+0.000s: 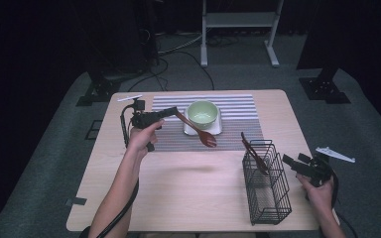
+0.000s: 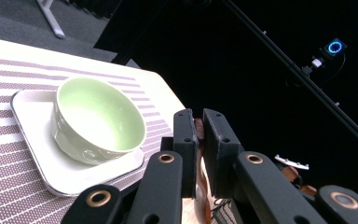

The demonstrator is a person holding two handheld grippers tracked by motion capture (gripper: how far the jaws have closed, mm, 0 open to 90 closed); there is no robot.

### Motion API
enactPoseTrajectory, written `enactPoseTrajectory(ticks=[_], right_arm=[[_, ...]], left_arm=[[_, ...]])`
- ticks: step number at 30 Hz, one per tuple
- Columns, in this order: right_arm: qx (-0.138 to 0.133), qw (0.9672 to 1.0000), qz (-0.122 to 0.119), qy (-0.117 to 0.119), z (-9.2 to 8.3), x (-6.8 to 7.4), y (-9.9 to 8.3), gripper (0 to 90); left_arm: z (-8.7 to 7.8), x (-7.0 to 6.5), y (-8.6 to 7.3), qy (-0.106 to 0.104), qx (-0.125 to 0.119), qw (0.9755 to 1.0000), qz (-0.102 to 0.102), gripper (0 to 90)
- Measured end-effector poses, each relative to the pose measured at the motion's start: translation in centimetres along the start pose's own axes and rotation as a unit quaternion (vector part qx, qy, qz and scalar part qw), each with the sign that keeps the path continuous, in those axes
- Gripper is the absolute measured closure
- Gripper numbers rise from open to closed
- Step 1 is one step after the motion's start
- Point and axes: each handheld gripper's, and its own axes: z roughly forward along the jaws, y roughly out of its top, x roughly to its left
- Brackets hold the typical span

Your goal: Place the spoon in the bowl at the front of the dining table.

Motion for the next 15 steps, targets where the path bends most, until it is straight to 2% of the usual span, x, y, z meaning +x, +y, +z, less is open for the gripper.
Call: enactPoseTrajectory(ticks=[15], right_arm=[[0.0,1.0,0.004,0.0,0.0,-0.1,0.0,14.6]], left_arm=[[0.0,0.8,1.1,0.021,-0.006,0.9998,-0.004,84.3]])
